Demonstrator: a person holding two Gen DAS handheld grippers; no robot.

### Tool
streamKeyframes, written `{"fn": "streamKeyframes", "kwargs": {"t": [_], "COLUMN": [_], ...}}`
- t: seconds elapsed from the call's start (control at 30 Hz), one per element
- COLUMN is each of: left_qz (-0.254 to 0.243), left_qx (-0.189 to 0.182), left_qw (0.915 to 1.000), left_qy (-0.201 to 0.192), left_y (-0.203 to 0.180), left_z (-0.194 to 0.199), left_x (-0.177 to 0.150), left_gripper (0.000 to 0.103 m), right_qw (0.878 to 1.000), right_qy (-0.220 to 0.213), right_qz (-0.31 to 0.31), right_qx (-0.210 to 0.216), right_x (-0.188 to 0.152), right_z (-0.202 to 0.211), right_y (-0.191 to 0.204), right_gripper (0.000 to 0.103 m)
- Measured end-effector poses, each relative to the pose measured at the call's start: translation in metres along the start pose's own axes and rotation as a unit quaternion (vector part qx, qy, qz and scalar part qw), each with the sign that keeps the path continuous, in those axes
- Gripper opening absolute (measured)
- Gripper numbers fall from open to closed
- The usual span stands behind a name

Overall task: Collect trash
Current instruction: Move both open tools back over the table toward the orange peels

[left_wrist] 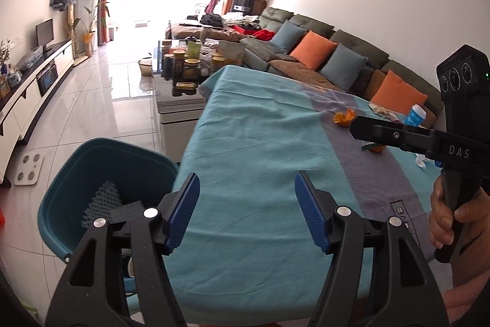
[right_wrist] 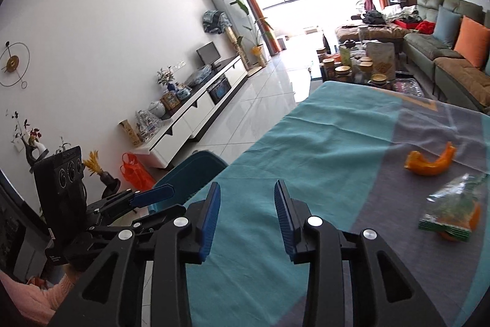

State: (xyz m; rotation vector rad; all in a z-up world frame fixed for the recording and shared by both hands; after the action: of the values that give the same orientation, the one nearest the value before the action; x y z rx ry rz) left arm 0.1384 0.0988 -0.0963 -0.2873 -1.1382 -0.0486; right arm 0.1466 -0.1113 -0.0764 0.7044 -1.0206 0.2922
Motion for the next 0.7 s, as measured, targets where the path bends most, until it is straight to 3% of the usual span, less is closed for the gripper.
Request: {"fn": "streamKeyframes", "kwargs": {"t": [0.2,0.43,0.53,0.7], "left_qz": [-0.028,-0.052,-0.06,-0.067], "left_qx": [-0.047,-0.071,-0.08,-0.09], "left_qw": [0.9984,0.9956,0.9943,0.9926], "left_qy": [0.016,0.033,0.038,0.047], "left_y": [-0.052,-0.093,-0.104,-0.117], "left_z": [-0.028,-0.057,-0.067,-0.08], "left_x": [-0.002,-0.003,-0.004,-0.006], "left_gripper": [0.064,0.064,0.064,0.064], "right_qw": [0.997,0.986,0.983,0.979], "right_qy": [-0.034,-0.044,-0.039,-0.029], "right_qz": [-0.028,-0.073,-0.087,-0.118], "right_qx": [-0.068,-0.141,-0.16,-0.162], "right_x": [0.005,-0.009,-0.017,-0.028], "right_z": [0.044,0.068,0.067,0.06], "right_y": [-0.06,-0.121,-0.136,-0.156], "right_gripper": [0.035,0.036,0.042,0.043]}}
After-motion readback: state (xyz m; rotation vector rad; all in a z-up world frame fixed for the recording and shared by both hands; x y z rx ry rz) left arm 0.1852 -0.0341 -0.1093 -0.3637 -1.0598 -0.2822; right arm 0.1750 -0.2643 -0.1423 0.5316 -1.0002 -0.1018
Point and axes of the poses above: each gripper's, at about its wrist camera, not at the fingertips, and z roughly against the way its jaws point, y to its left, x to its top, the point moved 5 cm from there along -z, roughly the way its jaws point, and after that the axes turned 15 degrees about -y, right-handed, at the moved point
